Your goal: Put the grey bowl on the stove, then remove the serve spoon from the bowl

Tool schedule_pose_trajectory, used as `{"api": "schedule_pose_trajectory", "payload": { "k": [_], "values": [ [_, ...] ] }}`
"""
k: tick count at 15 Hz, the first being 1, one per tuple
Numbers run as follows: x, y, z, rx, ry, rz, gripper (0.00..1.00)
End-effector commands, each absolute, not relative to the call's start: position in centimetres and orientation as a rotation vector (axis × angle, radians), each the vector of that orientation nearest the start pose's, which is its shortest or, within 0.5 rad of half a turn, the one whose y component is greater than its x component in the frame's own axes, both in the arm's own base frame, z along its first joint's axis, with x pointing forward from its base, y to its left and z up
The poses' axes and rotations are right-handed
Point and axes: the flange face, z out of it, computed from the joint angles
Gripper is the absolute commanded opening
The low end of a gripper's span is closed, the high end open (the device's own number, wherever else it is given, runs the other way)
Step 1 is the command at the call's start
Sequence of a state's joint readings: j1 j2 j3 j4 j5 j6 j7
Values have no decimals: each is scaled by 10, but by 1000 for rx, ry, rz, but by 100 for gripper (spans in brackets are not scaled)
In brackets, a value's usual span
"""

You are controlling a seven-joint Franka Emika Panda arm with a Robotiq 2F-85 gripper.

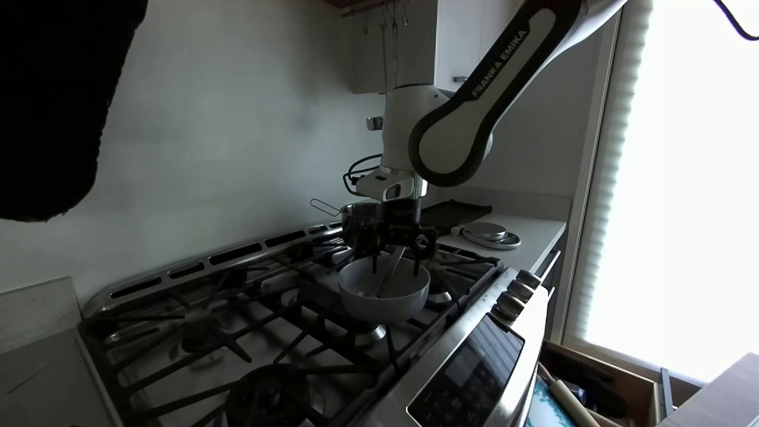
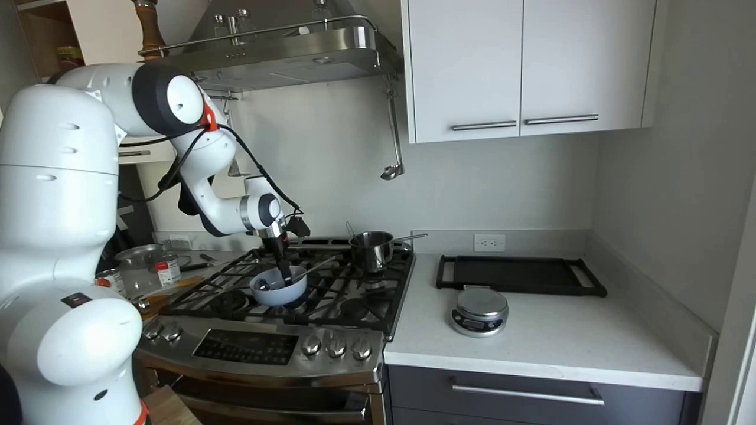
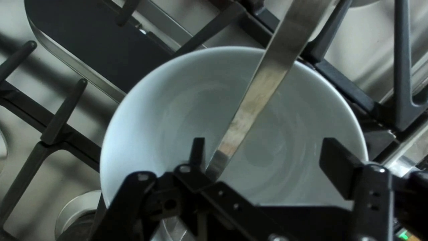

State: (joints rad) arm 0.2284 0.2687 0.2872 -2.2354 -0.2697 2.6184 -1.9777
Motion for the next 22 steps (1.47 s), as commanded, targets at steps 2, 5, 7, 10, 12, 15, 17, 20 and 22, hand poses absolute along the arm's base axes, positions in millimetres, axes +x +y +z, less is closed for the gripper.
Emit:
{"api": "schedule_pose_trajectory", "payload": {
  "k": [2,5,7,10,12,15,17,20,22],
  "values": [
    [489,285,255,630,2895,59,47],
    [491,287,251,610,2884,58,44],
    [492,289,249,598,2880,55,47],
    [492,293,248,583,2878,51,54],
    [492,294,247,584,2877,50,61],
    [493,294,246,583,2872,48,54],
    [494,294,245,576,2865,47,43],
    [495,294,246,565,2852,40,13],
    [495,294,246,562,2848,40,1]
  ]
}}
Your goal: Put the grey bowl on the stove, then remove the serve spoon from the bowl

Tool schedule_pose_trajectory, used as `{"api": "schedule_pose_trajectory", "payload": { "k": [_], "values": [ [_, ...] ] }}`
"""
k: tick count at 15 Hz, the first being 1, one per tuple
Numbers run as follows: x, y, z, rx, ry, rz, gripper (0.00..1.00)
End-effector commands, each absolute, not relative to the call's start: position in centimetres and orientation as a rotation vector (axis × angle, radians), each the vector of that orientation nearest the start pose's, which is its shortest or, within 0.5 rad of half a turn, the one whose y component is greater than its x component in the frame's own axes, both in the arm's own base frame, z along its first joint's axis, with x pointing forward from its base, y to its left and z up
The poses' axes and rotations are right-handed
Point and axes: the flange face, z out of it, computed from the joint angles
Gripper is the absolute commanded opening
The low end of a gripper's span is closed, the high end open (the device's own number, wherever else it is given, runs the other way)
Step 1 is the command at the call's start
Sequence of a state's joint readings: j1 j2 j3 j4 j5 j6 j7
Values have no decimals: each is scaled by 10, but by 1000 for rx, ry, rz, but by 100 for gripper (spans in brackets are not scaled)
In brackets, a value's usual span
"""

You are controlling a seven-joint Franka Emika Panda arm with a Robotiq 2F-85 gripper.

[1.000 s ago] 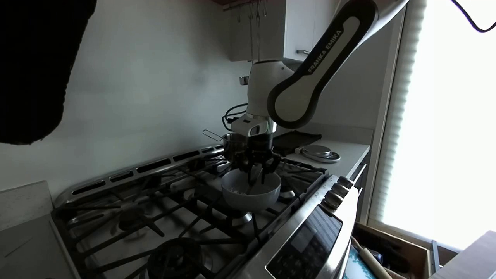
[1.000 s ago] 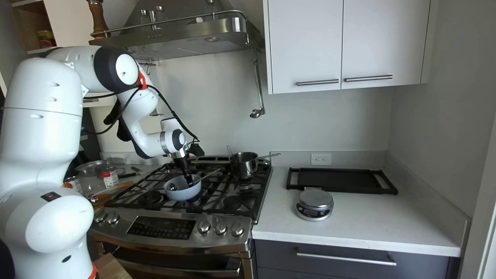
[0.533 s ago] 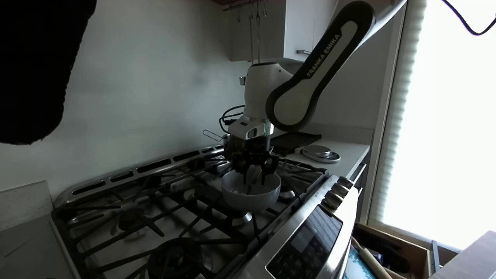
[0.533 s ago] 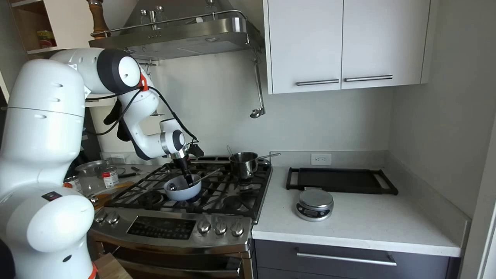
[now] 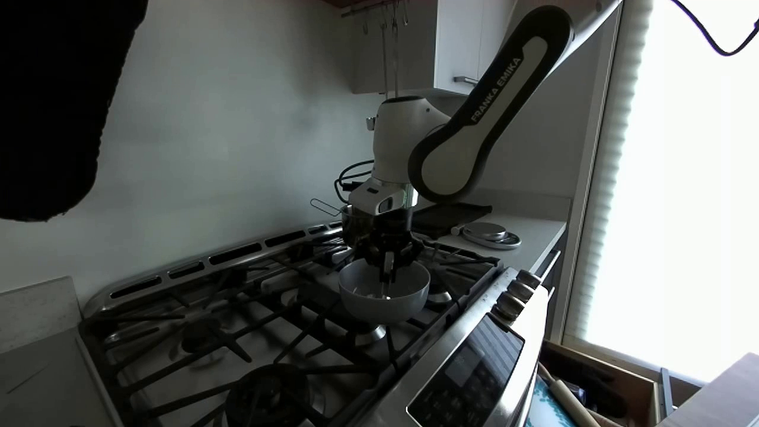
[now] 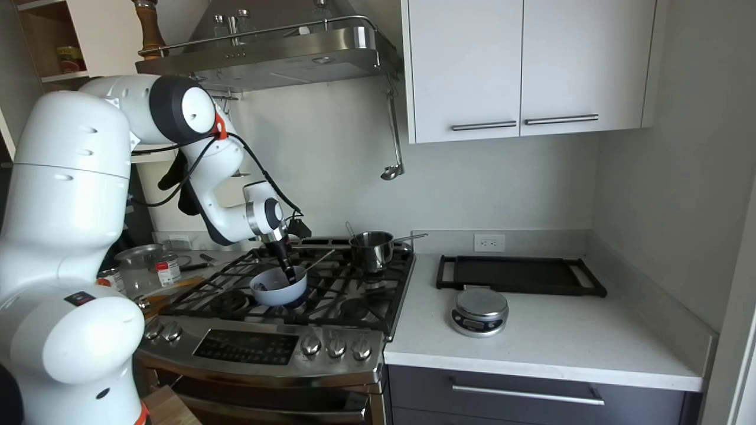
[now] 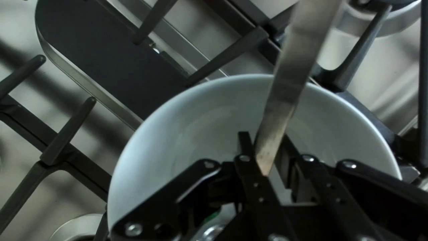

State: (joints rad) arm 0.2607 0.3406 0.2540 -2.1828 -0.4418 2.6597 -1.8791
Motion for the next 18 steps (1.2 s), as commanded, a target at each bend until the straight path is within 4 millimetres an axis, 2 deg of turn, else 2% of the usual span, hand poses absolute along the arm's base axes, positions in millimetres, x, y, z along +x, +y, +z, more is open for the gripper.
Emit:
{"api": "schedule_pose_trajectory", "payload": {
  "k": [1,2,3,5,8,11,15,18],
  "values": [
    [495,295,248,560,2846,41,1],
    [494,296,251,560,2845,45,3],
    [493,297,254,560,2844,47,0],
    [493,299,266,564,2834,48,1],
    [495,296,292,592,2791,61,1],
    [496,285,327,668,2736,81,1],
    [501,245,380,878,2593,113,1],
    [505,188,420,1038,2430,141,1]
  ]
}}
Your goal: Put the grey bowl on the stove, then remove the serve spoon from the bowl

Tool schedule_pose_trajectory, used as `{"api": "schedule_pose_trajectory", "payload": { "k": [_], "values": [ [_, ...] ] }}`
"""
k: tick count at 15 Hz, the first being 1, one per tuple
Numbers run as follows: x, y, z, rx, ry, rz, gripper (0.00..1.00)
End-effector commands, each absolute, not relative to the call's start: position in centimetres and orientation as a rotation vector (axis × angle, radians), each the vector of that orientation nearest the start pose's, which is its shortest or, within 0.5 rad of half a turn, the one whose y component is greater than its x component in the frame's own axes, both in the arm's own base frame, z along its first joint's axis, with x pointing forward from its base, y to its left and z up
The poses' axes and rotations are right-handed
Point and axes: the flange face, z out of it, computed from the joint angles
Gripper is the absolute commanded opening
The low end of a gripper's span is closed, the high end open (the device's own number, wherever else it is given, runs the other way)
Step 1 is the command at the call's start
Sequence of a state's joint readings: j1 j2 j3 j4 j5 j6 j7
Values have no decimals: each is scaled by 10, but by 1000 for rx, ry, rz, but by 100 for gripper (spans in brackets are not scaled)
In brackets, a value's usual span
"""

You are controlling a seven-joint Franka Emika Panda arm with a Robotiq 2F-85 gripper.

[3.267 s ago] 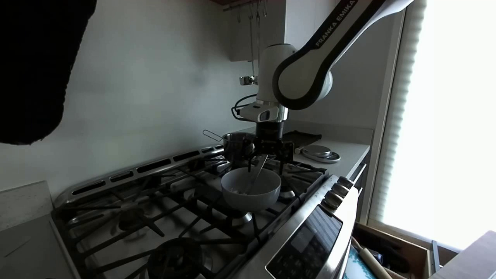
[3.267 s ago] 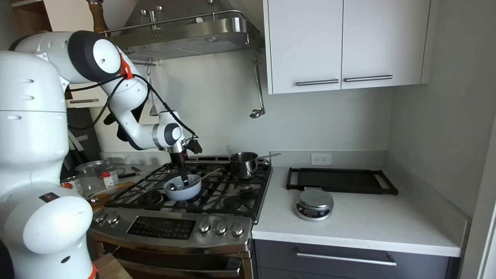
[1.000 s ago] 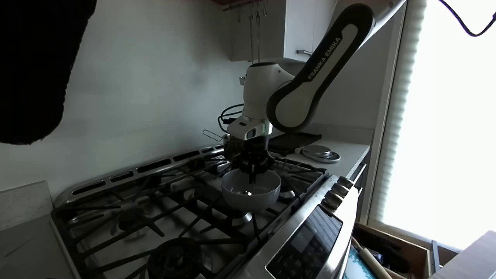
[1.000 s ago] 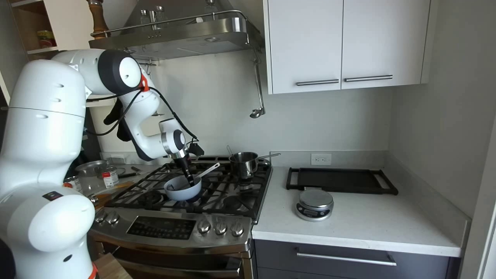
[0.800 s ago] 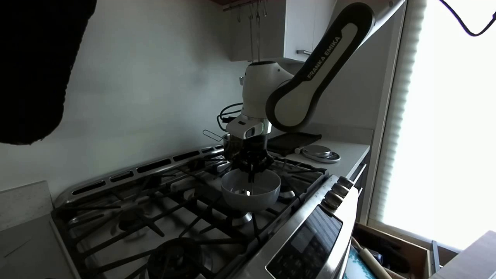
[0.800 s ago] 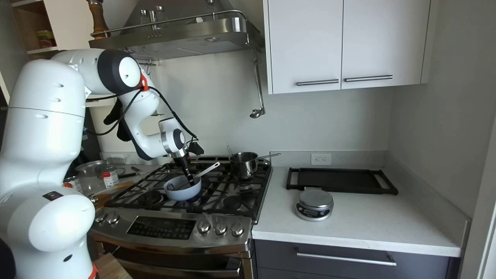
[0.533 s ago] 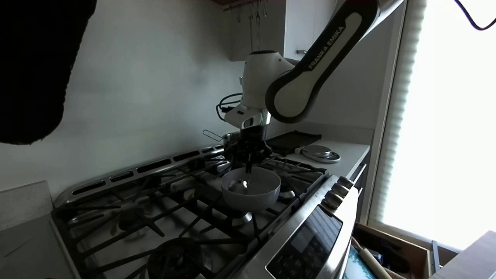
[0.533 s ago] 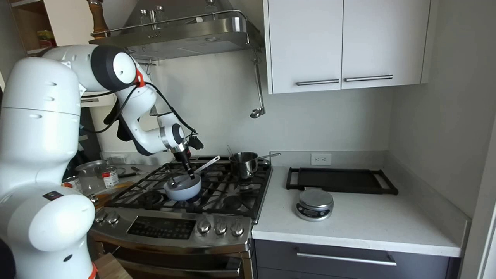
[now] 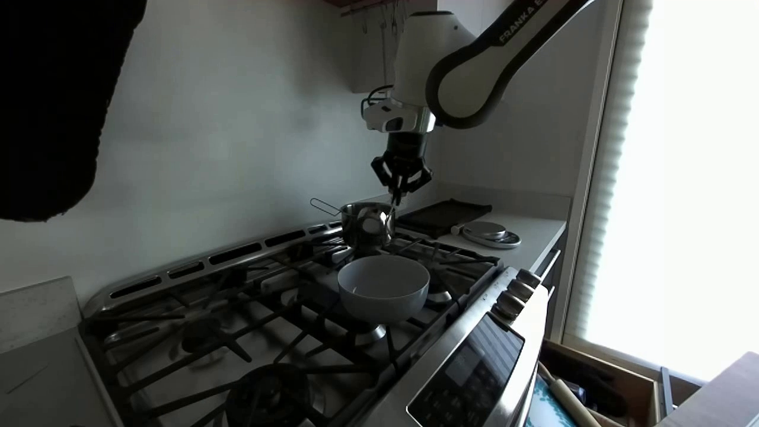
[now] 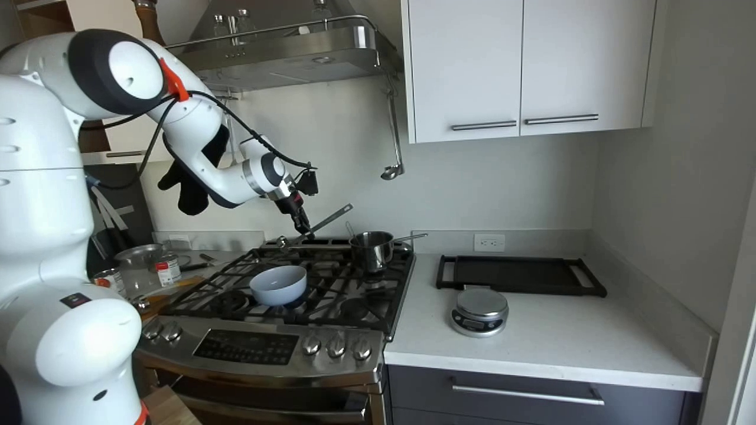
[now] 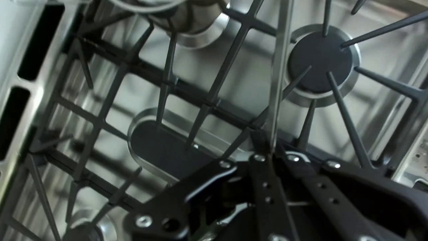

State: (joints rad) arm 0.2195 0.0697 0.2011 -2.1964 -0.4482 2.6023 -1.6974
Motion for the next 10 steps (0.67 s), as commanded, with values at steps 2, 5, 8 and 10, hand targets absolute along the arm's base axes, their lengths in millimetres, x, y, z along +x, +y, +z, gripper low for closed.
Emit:
{"api": "schedule_pose_trajectory", "payload": {
  "k": [2,5,8,10],
  "values": [
    [507,146,437,1152,2335,132,1],
    [505,80,452,1331,2185,118,1],
    [502,20,449,1481,2060,121,1],
    [500,-8,436,1580,2058,170,1]
  ]
}}
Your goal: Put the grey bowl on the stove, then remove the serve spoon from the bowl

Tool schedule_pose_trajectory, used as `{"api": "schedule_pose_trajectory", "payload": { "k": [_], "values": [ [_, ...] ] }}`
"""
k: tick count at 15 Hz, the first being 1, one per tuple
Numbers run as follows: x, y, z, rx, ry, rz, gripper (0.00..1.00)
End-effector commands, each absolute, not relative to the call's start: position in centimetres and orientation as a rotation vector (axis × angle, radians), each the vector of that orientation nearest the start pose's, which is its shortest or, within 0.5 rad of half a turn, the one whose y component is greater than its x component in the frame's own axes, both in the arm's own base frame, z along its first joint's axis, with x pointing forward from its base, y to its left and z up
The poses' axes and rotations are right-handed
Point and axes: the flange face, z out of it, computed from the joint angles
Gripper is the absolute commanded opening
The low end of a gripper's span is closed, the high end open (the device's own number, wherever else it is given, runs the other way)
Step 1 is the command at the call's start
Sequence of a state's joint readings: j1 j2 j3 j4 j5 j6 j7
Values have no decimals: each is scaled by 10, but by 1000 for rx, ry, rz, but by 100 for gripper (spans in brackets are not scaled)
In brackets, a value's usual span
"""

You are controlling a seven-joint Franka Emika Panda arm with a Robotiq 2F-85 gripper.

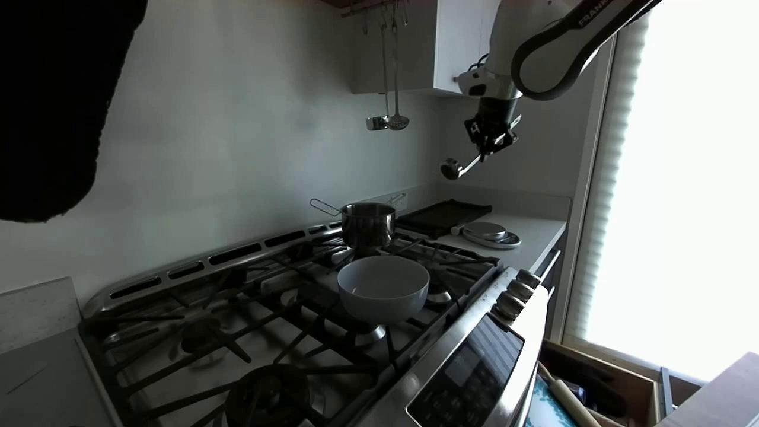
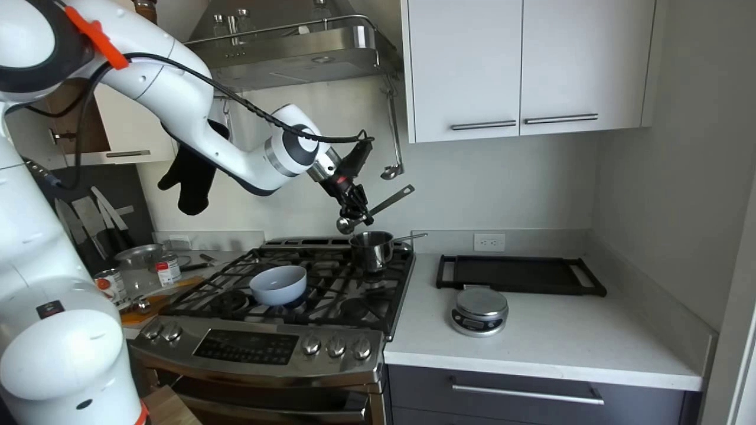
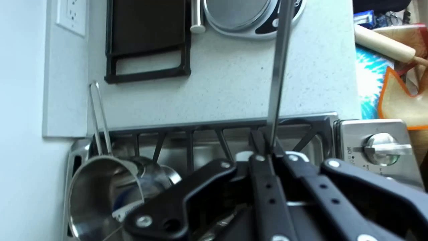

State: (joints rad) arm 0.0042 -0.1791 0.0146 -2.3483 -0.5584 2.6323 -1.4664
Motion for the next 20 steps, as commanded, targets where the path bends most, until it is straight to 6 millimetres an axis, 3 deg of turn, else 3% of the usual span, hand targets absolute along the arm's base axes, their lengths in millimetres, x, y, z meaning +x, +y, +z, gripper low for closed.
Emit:
{"api": "schedule_pose_trajectory", "payload": {
  "k": [1,2,4,8,11,15,17,20],
  "values": [
    [499,-17,425,1599,2082,187,1],
    [508,-7,439,1565,2066,141,4],
    [503,-19,426,1602,2075,157,4],
    [502,-16,423,1608,2079,166,1],
    [522,-51,412,1583,1895,241,1],
    [544,-119,402,1710,1665,307,1],
    [552,-129,380,1822,1580,289,1],
    [556,-116,328,1982,1526,232,1]
  ]
}}
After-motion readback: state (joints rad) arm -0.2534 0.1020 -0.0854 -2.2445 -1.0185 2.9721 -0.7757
